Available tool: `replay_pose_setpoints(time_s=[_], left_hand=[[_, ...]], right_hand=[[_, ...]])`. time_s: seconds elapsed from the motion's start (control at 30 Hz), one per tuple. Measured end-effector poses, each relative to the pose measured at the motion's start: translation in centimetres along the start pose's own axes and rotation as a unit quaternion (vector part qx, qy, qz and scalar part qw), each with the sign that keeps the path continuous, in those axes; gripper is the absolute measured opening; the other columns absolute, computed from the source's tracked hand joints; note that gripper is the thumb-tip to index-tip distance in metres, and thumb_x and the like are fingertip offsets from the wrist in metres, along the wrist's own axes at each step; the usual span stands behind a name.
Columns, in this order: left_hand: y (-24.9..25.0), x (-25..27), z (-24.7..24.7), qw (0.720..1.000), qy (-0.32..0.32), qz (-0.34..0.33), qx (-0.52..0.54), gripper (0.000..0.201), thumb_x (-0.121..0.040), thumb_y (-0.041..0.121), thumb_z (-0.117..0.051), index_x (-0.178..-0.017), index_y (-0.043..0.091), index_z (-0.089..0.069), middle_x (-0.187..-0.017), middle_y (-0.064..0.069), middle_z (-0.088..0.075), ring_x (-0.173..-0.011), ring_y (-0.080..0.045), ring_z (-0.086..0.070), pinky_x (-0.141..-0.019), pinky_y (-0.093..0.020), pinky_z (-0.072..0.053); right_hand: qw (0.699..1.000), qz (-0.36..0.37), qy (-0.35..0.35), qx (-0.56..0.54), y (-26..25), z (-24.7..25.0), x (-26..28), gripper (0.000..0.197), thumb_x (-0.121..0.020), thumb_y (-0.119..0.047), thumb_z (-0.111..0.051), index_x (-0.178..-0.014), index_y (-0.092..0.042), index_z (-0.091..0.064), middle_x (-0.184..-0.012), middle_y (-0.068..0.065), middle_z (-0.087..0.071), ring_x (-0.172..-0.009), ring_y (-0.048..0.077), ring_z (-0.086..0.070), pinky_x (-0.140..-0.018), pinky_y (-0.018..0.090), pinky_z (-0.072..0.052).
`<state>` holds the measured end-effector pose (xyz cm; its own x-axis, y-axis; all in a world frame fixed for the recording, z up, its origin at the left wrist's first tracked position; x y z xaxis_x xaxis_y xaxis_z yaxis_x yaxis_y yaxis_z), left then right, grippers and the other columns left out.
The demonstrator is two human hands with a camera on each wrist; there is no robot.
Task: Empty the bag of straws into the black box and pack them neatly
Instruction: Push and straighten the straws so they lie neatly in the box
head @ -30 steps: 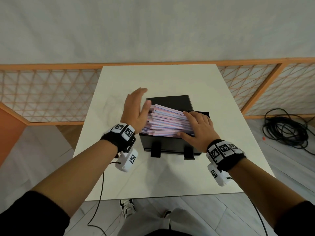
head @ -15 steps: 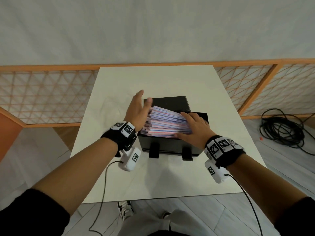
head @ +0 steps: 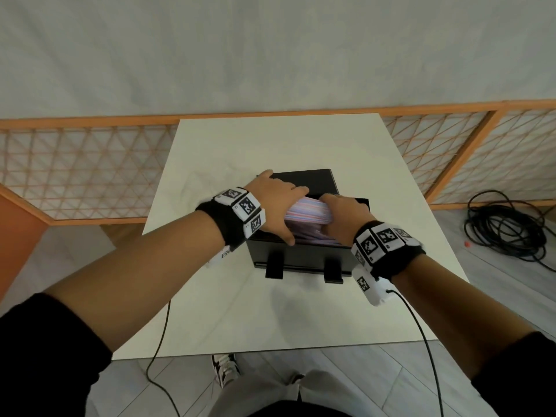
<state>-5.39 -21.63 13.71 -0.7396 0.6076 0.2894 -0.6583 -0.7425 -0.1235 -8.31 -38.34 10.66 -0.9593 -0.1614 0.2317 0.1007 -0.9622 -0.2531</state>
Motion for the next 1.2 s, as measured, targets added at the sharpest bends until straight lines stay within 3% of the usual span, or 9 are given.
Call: replay_pose_setpoints(time_s=[0.1,0.17,0.27,0.43,0.63,0.77,0.83,1.03,1.2], left_hand=[[-0.7,0.1,1.5,0.999,0.030,-0.018,0.022,0.067,-0.068,0.056,-0.070,-0.123,0.027,-0.045,-0.105,0.003,-0.065,-0.085,-0.020,-0.059,-0.088,-0.035,-0.041],[-0.9,0.2,2.3,0.998,0.046,-0.022,0.030,0.044,-0.075,0.040,-0.066,-0.113,0.025,-0.050,-0.092,0.001,-0.064,-0.072,-0.020,-0.054,-0.067,-0.029,-0.039],[-1.1,0.2,3.1,0.998,0.039,-0.010,0.039,0.032,-0.080,0.025,-0.060,-0.112,0.022,-0.054,-0.086,0.000,-0.058,-0.072,-0.021,-0.052,-0.059,-0.026,-0.032],[-1.6,0.3,3.2,0.997,0.023,0.001,0.074,0.032,-0.081,0.023,-0.057,-0.114,0.022,-0.056,-0.094,-0.002,-0.062,-0.076,-0.020,-0.053,-0.062,-0.027,-0.036],[-1.9,0.2,1.1,0.995,-0.017,0.018,0.095,0.045,-0.081,0.041,-0.062,-0.120,0.021,-0.054,-0.109,-0.001,-0.059,-0.095,-0.021,-0.057,-0.079,-0.036,-0.050],[-1.7,0.0,-0.3,0.998,0.032,-0.001,0.049,0.090,-0.069,0.081,-0.047,-0.134,0.019,-0.045,-0.132,-0.002,-0.043,-0.120,-0.022,-0.041,-0.094,-0.040,-0.044],[-1.1,-0.3,-0.8,0.999,0.041,-0.014,0.031,0.110,-0.059,0.089,-0.043,-0.140,0.016,-0.038,-0.141,-0.005,-0.038,-0.128,-0.024,-0.036,-0.103,-0.041,-0.038],[0.2,-1.2,-2.6,1.000,0.007,-0.010,0.016,0.113,-0.050,0.090,-0.056,-0.136,0.019,-0.037,-0.131,-0.002,-0.045,-0.117,-0.023,-0.047,-0.102,-0.040,-0.037],[-0.1,-1.3,-2.3,0.999,-0.018,-0.006,0.030,0.116,-0.053,0.087,-0.058,-0.143,0.017,-0.031,-0.141,-0.002,-0.037,-0.123,-0.023,-0.042,-0.102,-0.040,-0.040]], right_hand=[[0.999,0.019,0.006,-0.025,0.2,1.5,0.1,0.040,-0.080,-0.018,-0.058,-0.119,-0.020,-0.050,-0.110,0.007,-0.063,-0.101,0.031,-0.059,-0.090,0.042,-0.049],[0.999,0.030,-0.003,-0.044,0.3,2.4,0.0,0.042,-0.078,-0.016,-0.061,-0.119,-0.020,-0.051,-0.108,0.008,-0.064,-0.098,0.031,-0.060,-0.084,0.036,-0.049],[0.997,0.043,-0.012,-0.068,0.5,3.1,-0.1,0.043,-0.077,-0.011,-0.062,-0.119,-0.017,-0.054,-0.108,0.009,-0.064,-0.096,0.028,-0.059,-0.075,0.026,-0.040],[0.996,0.036,-0.019,-0.080,1.3,3.1,-0.5,0.038,-0.078,-0.013,-0.062,-0.116,-0.019,-0.057,-0.109,0.007,-0.065,-0.098,0.025,-0.059,-0.080,0.028,-0.045],[0.995,0.038,-0.049,-0.077,2.2,1.4,-0.6,0.041,-0.078,-0.018,-0.068,-0.117,-0.018,-0.056,-0.110,0.004,-0.062,-0.095,0.020,-0.057,-0.080,0.026,-0.042],[0.995,0.056,-0.037,-0.068,2.0,0.3,-0.6,0.048,-0.079,-0.020,-0.066,-0.125,-0.019,-0.051,-0.122,0.007,-0.054,-0.109,0.025,-0.055,-0.093,0.035,-0.045],[0.996,0.056,-0.034,-0.061,1.3,-0.4,-0.6,0.051,-0.082,-0.020,-0.063,-0.130,-0.020,-0.047,-0.127,0.007,-0.050,-0.113,0.026,-0.052,-0.098,0.040,-0.044],[0.995,0.058,0.001,-0.080,0.4,-2.3,-0.6,0.057,-0.081,-0.023,-0.058,-0.135,-0.022,-0.042,-0.130,0.005,-0.046,-0.120,0.027,-0.047,-0.102,0.045,-0.040],[0.995,0.027,-0.005,-0.096,2.9,-1.5,-0.4,0.055,-0.080,-0.029,-0.067,-0.131,-0.019,-0.048,-0.128,0.007,-0.049,-0.120,0.025,-0.047,-0.103,0.034,-0.038]])
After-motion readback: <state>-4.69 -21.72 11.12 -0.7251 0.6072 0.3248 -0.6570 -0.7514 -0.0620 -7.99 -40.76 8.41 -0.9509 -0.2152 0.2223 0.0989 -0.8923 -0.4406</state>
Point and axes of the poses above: each hand's wrist, its own x-axis away from the middle knuckle, its own z-axis out of the back of the hand, y = z × x, the point moved 1 cm from there along -x, towards the middle knuckle
